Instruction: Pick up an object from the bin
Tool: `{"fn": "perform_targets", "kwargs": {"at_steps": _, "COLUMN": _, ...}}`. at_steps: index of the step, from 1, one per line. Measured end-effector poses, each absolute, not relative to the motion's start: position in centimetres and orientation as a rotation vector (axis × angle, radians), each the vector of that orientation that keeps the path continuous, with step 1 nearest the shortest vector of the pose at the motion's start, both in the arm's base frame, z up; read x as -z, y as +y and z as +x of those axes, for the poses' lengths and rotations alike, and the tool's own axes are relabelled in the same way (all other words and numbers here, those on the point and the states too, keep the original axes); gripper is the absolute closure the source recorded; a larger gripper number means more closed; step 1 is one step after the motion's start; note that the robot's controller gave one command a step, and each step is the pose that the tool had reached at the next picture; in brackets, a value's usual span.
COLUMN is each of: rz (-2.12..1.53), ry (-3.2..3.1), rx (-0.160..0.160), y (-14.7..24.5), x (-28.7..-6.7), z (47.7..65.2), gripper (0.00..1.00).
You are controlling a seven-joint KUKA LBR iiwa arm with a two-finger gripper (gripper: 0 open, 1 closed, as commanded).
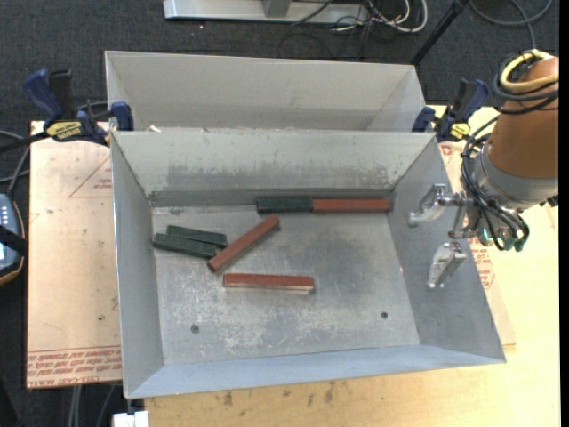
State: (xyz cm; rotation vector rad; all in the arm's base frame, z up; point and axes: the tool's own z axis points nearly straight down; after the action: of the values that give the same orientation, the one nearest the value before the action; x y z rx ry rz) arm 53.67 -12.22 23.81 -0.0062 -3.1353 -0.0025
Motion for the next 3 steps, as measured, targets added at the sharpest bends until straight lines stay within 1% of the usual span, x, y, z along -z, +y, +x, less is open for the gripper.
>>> {"fn": "perform_targets", "kwargs": {"at_steps": 1, "rz": -0.001, "ry": -3.143, "rx": 0.000, "y": -12.2, "x": -24.2, "z": 53.8, "gripper": 0.00}}
{"fn": "perform_targets", "kwargs": {"at_steps": 2, "rz": 0.043, "ry": -3.155, "rx": -0.004, "y": -8.6, "x": -19.2, "z": 59.5, "gripper": 0.00}}
{"fn": "perform_targets", "kwargs": {"at_steps": 3, "rz": 0.229, "ry": -3.134, "rx": 0.003, "y": -6.6, "x": -15.8, "z": 60.5, "gripper": 0.00}}
